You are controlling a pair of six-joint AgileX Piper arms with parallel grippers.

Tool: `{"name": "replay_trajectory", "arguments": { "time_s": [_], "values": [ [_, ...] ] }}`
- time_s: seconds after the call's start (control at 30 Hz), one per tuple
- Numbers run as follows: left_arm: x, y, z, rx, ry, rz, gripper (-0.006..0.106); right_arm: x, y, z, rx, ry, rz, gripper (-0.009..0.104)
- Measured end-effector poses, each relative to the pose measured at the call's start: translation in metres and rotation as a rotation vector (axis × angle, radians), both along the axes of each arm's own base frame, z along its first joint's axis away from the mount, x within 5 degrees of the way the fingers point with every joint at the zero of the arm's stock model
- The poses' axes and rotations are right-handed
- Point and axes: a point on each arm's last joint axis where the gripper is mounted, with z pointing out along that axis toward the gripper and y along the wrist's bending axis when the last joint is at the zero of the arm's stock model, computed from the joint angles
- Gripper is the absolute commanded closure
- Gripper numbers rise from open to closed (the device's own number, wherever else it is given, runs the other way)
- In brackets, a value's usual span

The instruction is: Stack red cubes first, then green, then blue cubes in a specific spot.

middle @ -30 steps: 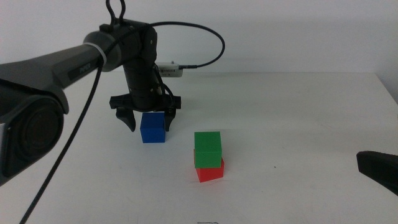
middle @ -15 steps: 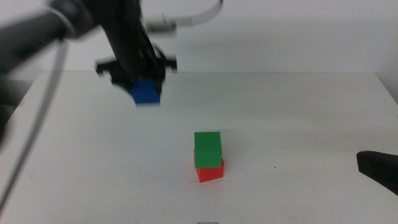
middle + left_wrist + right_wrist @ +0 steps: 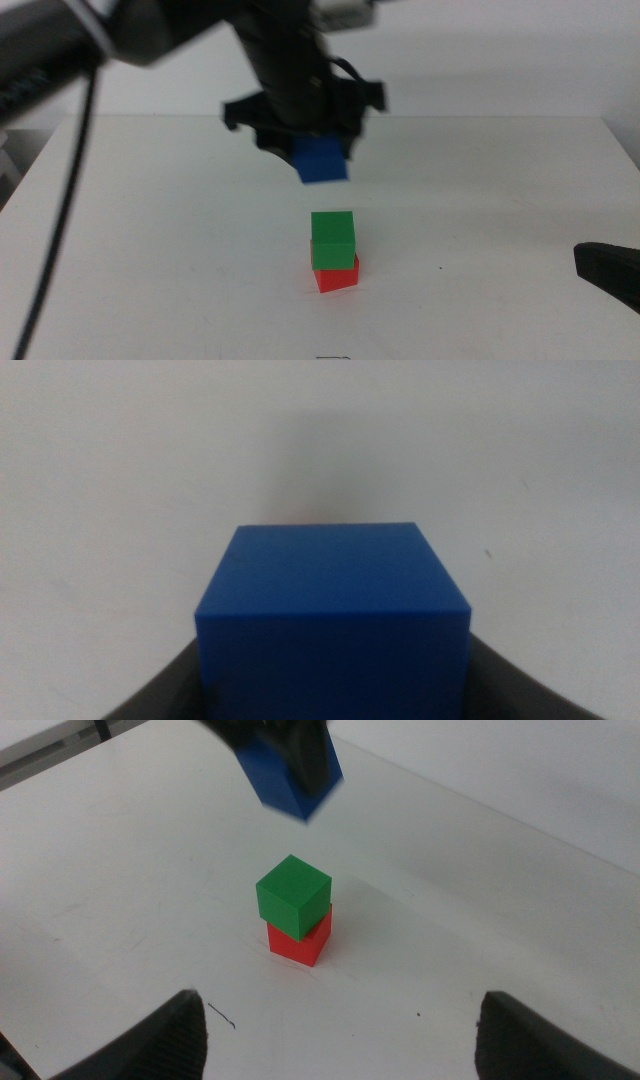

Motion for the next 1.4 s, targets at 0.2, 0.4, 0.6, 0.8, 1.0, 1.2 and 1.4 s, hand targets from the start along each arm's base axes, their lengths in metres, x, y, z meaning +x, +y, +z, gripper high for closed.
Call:
{"name": "replay_trajectory", "arguments": {
  "time_s": [0.2, 0.4, 0.6, 0.8, 1.0, 1.2, 1.4],
  "values": [
    [-0.012, -0.026, -0.012, 0.020, 0.022, -0.044, 0.094, 0.000, 0.000, 0.000, 0.000, 0.000, 0.000, 0.010],
    [-0.014, -0.035, -0.028, 0.042, 0.061, -0.055, 0.094, 0.000, 0.000, 0.000, 0.000, 0.000, 0.000, 0.010],
    [-0.015, -0.034, -0.045, 0.072, 0.107, -0.039, 0.094, 0.000, 0.000, 0.000, 0.000, 0.000, 0.000, 0.010],
    [-0.010, -0.038, -0.057, 0.092, 0.123, -0.034, 0.094, 0.000, 0.000, 0.000, 0.000, 0.000, 0.000, 0.010],
    [-0.007, -0.038, -0.061, 0.111, 0.114, -0.034, 0.094, 0.000, 0.000, 0.000, 0.000, 0.000, 0.000, 0.010],
    [-0.006, -0.037, -0.061, 0.123, 0.101, -0.034, 0.094, 0.000, 0.000, 0.000, 0.000, 0.000, 0.000, 0.010],
    [-0.005, -0.038, -0.066, 0.134, 0.107, -0.032, 0.092, 0.000, 0.000, 0.000, 0.000, 0.000, 0.000, 0.010]
  ]
}}
